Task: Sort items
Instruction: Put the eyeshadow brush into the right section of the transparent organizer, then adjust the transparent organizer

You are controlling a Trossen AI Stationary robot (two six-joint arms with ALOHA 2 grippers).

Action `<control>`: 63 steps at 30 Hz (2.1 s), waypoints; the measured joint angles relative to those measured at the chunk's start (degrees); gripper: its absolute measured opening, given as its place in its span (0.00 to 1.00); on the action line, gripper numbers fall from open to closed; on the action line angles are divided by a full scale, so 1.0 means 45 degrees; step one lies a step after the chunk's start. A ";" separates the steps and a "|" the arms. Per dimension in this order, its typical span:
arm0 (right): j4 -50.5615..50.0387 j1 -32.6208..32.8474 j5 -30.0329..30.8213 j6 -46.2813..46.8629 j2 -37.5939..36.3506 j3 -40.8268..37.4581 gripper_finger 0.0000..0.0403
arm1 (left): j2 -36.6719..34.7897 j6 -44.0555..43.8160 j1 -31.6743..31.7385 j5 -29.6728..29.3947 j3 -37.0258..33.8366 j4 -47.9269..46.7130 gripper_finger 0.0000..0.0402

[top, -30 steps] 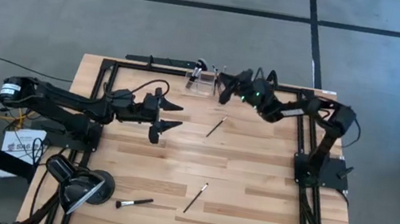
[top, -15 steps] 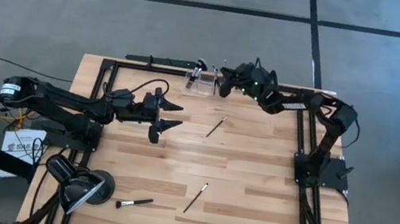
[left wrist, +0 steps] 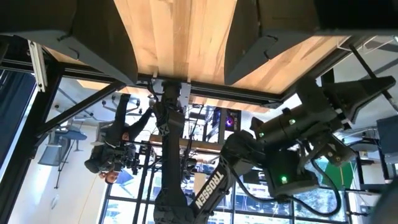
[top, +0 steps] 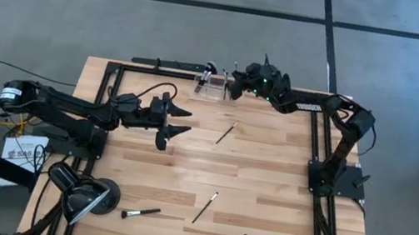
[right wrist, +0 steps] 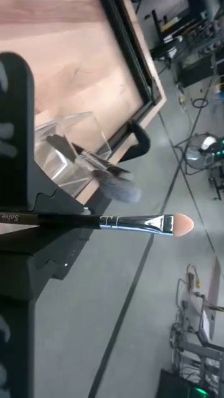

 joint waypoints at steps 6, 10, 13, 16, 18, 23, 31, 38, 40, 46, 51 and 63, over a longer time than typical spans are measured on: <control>-0.0641 0.0047 -0.0004 0.0213 0.0148 0.0532 0.03 | 0.0000 -0.0051 0.0000 0.0000 0.0000 0.0000 0.59; -0.1947 0.0012 -0.0488 0.0666 0.0970 0.1246 0.03 | 0.0000 -0.0051 0.0000 0.0000 0.0000 0.0005 0.59; -0.2615 0.0119 -0.0561 0.0710 0.1774 0.1962 0.04 | 0.0000 -0.0053 -0.0044 0.0003 0.0000 0.0005 0.59; -0.2822 0.0251 -0.0573 0.0658 0.2365 0.2626 0.04 | 0.0000 -0.0053 -0.0053 0.0058 0.0000 -0.0004 0.59; -0.3029 0.0336 -0.0571 0.0655 0.2531 0.2891 0.04 | 0.0000 -0.0053 -0.0053 0.0078 0.0000 -0.0039 0.59; -0.3374 0.0459 -0.0559 0.0642 0.2428 0.2985 0.05 | 0.0000 -0.0034 -0.0053 0.0097 0.0000 -0.0056 0.59; -0.4850 0.0441 -0.0510 0.0609 0.1785 0.2980 0.18 | 0.0000 -0.0017 -0.0053 0.0102 0.0005 -0.0065 0.59; -0.5542 0.0489 -0.0508 0.0472 0.0911 0.2975 0.28 | 0.0000 -0.0231 -0.0053 0.0102 0.0005 -0.0097 0.59; -0.6213 0.0601 -0.0479 0.0375 0.0472 0.2975 0.30 | 0.0000 -0.0282 -0.0053 0.0102 0.0005 -0.0163 0.59; -0.8168 0.1641 -0.0481 0.0376 -0.0350 0.2975 0.29 | 0.0005 -0.0287 -0.0053 0.0102 0.0005 -0.0189 0.59; -0.7969 0.2747 -0.0512 0.0379 0.0546 0.2975 0.25 | 0.0005 -0.0602 -0.0053 0.0102 0.0005 -0.0165 0.59; -0.6079 0.1871 0.0865 0.0628 0.2312 0.2965 0.18 | 0.0005 -0.0932 -0.0058 0.0102 0.0005 -0.0175 0.59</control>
